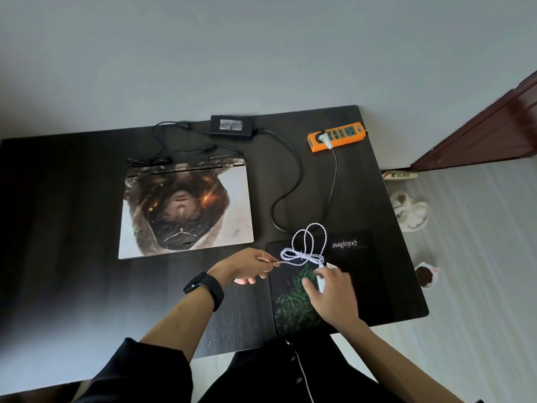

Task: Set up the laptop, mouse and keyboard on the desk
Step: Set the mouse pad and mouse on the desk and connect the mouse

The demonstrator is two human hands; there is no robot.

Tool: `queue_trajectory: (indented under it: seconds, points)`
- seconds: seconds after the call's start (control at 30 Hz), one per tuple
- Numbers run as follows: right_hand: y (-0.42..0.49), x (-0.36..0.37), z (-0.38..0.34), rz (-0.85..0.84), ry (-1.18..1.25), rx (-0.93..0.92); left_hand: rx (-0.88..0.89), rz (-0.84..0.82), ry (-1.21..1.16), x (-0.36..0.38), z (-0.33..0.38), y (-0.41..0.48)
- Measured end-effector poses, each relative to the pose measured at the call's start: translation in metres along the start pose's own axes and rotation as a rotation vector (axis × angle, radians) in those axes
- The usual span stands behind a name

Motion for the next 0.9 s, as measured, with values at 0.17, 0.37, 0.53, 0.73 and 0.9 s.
queue_trajectory:
  seconds: [0.17,0.37,0.53,0.73,0.9]
  points:
    - [0.014,0.036,-0.043,-0.472,0.875,0.293,0.049,-0.005,0.128,0.01,0.012,-0.003]
    - [0.047,0.028,-0.058,-0.361,1.295,0.349,0.119,0.272,-0.143,-0.019,-0.009,-0.02]
    - [0.061,0.025,-0.068,-0.412,1.398,0.36,0.337,0.596,-0.552,-0.032,-0.01,-0.048]
    - [0.07,0.025,-0.08,-0.553,1.314,0.402,0.479,0.764,-0.57,-0.043,0.028,-0.06]
    - [0.069,0.022,-0.074,-0.592,1.308,0.406,0.509,0.801,-0.355,-0.035,0.057,-0.069]
Point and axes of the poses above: each hand's wrist, its own y-axis towards the middle knuckle, its own x-axis out of the palm, z = x × y, the point moved 8 cm from there along y, towards the middle knuckle, and after that the axes turned 14 degrees about -z, right-handed, at the moved point
